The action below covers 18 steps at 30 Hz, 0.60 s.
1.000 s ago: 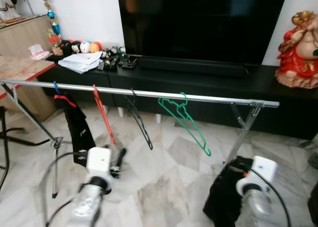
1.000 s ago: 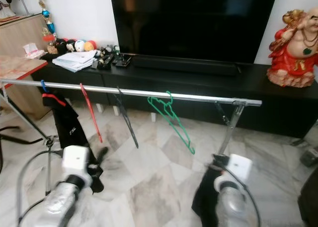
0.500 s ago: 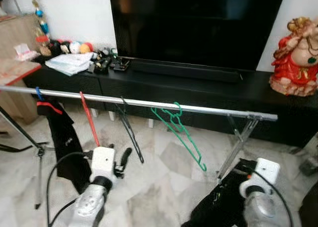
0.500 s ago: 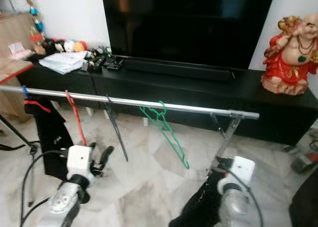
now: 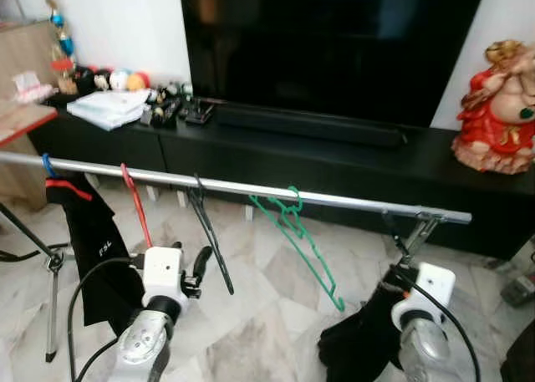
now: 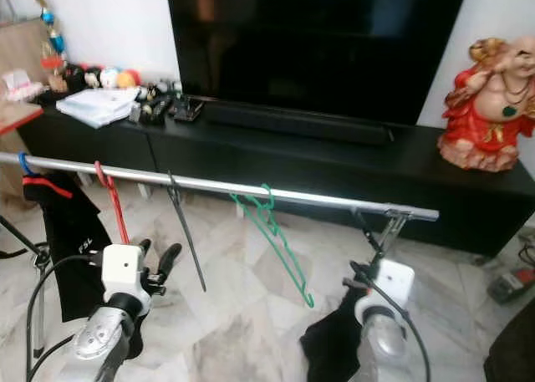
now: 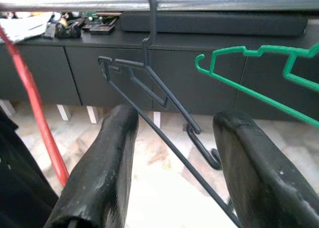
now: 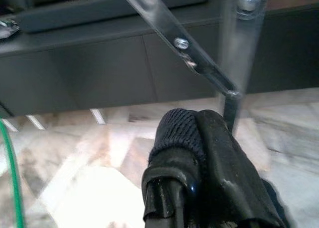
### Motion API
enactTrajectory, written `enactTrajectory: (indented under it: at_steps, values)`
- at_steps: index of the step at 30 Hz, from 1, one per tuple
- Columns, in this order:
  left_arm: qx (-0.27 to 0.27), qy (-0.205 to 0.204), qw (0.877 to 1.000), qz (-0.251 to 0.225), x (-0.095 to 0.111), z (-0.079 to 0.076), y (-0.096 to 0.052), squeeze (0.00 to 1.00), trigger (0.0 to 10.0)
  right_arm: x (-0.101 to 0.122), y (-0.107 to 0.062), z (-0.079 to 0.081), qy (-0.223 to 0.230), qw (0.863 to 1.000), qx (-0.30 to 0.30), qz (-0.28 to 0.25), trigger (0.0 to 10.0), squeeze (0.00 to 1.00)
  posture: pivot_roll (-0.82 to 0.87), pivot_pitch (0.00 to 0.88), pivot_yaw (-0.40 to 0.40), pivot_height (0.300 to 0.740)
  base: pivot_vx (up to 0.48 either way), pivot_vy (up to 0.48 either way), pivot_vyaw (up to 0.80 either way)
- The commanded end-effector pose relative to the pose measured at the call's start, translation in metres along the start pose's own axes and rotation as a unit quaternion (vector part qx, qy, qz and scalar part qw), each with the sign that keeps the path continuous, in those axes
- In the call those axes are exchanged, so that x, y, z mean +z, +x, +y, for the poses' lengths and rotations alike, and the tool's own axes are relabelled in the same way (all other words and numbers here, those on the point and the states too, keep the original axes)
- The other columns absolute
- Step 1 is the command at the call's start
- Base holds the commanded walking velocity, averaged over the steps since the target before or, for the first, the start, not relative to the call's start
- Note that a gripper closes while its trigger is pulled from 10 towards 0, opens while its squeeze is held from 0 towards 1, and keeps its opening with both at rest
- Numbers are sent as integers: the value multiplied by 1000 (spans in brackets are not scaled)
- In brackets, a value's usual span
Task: Hang hanger
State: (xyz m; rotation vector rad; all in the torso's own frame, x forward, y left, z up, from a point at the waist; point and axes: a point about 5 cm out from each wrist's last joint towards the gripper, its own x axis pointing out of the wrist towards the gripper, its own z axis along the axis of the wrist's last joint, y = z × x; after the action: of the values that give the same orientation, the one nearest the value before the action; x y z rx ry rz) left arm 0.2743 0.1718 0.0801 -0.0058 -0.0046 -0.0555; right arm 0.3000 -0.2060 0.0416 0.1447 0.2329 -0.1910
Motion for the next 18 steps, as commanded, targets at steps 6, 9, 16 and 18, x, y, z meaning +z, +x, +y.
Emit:
enactTrajectory:
  at_steps: [6, 9, 16, 18]
  values:
    - [-4, -5, 1000, -6, 4, -5, 2, 0, 10000, 7, 1, -7, -3, 1000, -8, -17, 10000, 0, 23, 0, 12, 740, 258, 0, 0]
    - [-2, -4, 1000, -5, 4, -3, 2, 0, 10000, 7, 1, -6, -1, 1000, -8, -17, 10000, 0, 26, 0, 11, 740, 257, 0, 0]
    - [1, -6, 1000, 0, 2, 1, -3, 0, 10000, 6, 2, -4, -2, 1000, -4, -16, 10000, 0, 27, 0, 16, 740, 257, 0, 0]
    - [2, -5, 1000, 1, 1, 3, -4, 0, 10000, 6, 2, -3, -1, 1000, -3, -17, 10000, 0, 29, 0, 16, 740, 257, 0, 0]
